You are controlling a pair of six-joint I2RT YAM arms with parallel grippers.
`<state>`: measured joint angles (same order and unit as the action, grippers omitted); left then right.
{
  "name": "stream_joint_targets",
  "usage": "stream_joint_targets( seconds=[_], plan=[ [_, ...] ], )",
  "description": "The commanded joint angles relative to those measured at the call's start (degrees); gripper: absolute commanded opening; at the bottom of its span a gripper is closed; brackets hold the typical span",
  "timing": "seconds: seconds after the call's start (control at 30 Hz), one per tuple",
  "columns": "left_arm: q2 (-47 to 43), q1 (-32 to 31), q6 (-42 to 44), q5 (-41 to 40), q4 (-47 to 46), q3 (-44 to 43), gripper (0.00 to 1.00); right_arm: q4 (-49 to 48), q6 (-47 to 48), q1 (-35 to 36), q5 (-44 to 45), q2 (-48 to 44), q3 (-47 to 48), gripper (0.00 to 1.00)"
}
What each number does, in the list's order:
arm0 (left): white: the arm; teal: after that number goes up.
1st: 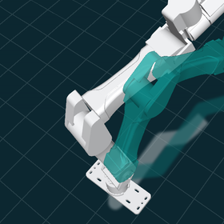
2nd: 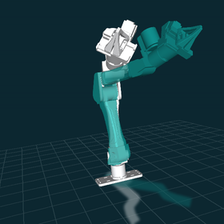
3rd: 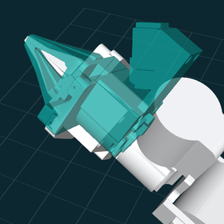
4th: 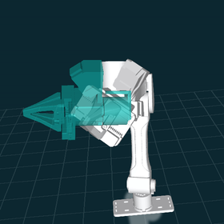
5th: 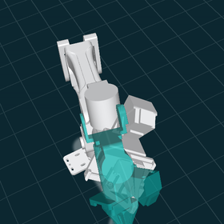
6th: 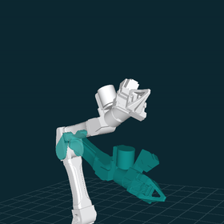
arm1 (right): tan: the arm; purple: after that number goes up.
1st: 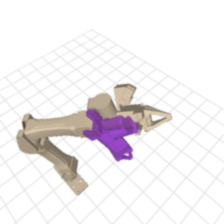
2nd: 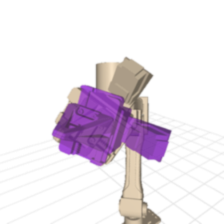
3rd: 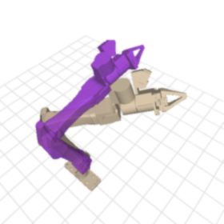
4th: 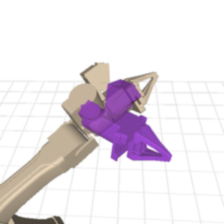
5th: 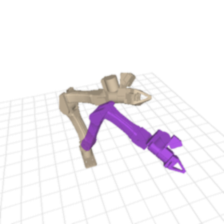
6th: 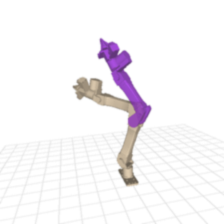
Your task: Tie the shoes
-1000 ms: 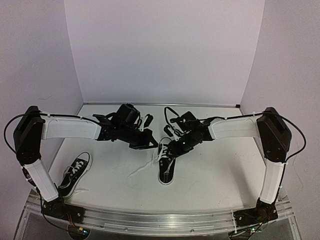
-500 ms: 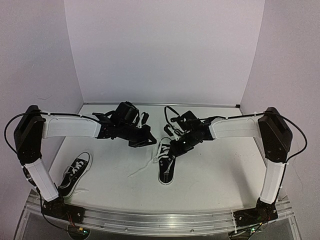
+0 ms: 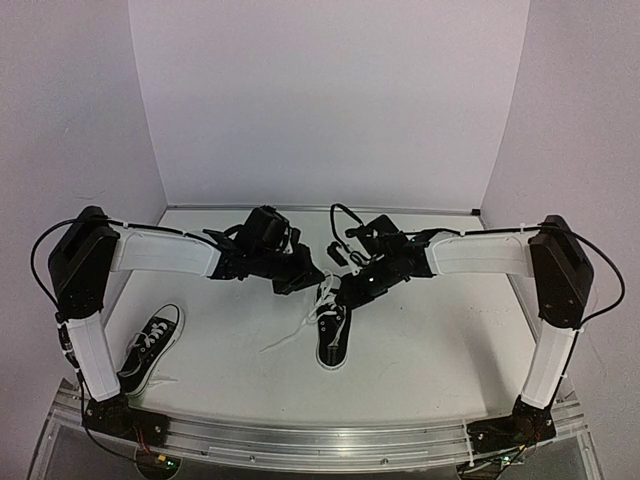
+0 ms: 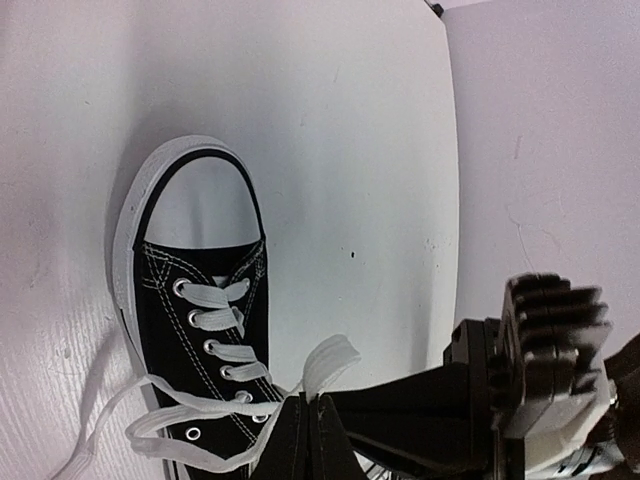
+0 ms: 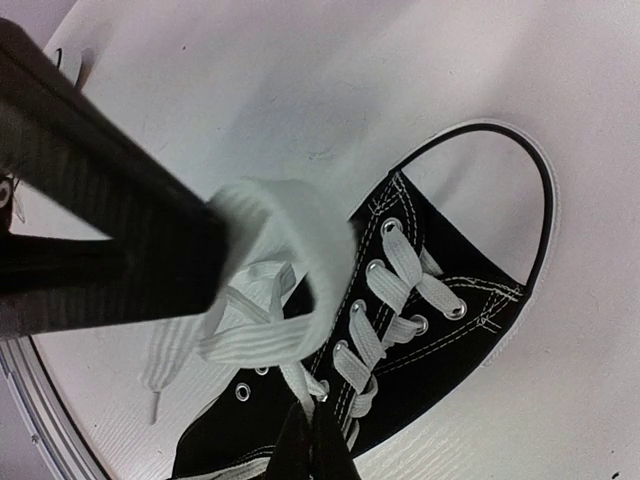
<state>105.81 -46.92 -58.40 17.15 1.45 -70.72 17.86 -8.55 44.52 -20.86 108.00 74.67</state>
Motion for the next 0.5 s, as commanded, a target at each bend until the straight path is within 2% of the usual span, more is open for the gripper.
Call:
stream_joint_targets(
  seconds=[0.0,0.47],
  plan=[
    [1.7,0.3,-6.6,-2.9,-6.1,-1.9,0.0,-0.9,1.1,0.6,-1.1,-3.1,-1.4,0.02],
    [8.5,0.2,-11.4,-6.3,-7.2,-5.4,0.0,-3.5,1.6,1.0,-3.1,-4.2,-3.7,0.02]
  ],
)
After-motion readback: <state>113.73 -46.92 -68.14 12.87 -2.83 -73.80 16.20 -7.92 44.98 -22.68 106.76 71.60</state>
